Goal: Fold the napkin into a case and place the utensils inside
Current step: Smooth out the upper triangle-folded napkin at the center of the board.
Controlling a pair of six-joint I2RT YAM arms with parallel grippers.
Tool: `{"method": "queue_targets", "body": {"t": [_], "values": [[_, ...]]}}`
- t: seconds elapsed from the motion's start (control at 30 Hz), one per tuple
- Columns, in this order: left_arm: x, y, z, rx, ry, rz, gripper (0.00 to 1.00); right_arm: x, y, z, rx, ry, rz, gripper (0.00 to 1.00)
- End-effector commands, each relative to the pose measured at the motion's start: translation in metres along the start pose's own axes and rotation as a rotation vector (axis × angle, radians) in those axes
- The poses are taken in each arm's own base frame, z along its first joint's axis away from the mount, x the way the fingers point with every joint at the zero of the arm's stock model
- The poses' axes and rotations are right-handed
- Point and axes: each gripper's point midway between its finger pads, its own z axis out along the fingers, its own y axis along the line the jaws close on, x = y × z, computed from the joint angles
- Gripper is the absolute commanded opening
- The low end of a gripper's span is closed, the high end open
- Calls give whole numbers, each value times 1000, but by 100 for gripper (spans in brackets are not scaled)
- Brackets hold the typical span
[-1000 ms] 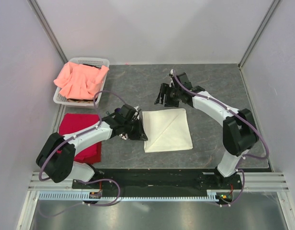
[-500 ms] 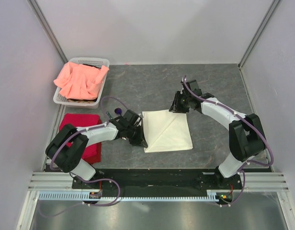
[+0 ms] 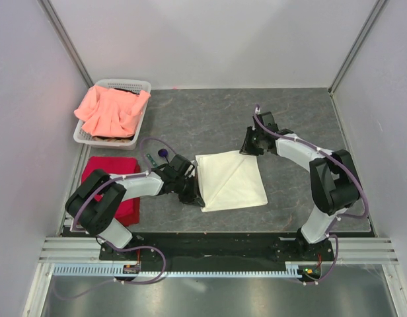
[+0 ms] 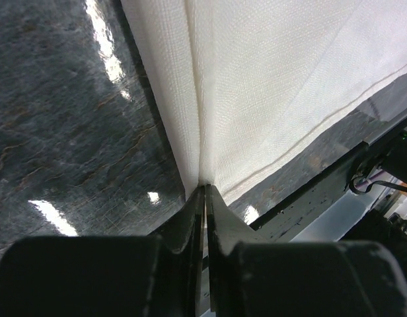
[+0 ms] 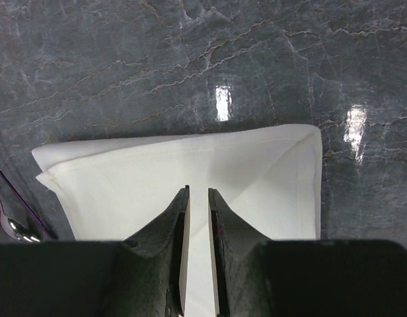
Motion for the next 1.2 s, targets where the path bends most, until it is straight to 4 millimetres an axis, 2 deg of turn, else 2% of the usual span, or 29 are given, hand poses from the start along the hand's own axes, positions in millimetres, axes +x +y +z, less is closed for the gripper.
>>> {"method": "queue_targets", "body": {"t": [0.0,0.1,0.13,0.23,0.27,0.3,0.37,0.43,0.53,0.6,0.67,0.83,0.93,1.0,1.07,1.17], "values": [[6,17,7,-58,1,-16,10,-11,-10,16,19,-31,3,24],[7,17,7,-57,4,-13,10,-12,-16,27,25,-26,-5,24],[7,18,8,-59,6,-15,10,-11,-23,30,41,-21,5,24],[7,15,6,-49,8,-15,10,7,-47,36,106,10,20,17],[8,14,5,-46,9,-16,10,6,-52,35,124,-16,18,13],[7,13,4,-42,7,-15,10,18,-61,36,135,-2,19,13],[7,10,3,-28,10,-12,10,24,-61,41,119,5,7,12],[9,7,0,-19,19,-9,10,19,-56,42,97,7,-12,12],[5,-3,-8,-4,8,8,10,1,-46,29,86,-24,-25,16],[3,-8,-14,2,1,22,10,-19,-36,12,81,-78,-35,22],[-1,-17,-21,17,-13,32,11,-30,-31,-3,81,-106,-46,30],[-16,-38,-33,51,-49,59,12,-40,-26,-20,76,-138,-51,38],[-20,-42,-30,55,-42,61,12,-40,-28,-17,82,-133,-51,38],[-18,-37,-23,46,-19,52,11,-35,-33,-10,97,-116,-51,36],[-15,-30,-16,39,-11,45,11,-30,-41,0,113,-101,-51,33],[-3,-8,-4,-7,15,24,11,-21,-55,17,135,-81,-48,30]]}}
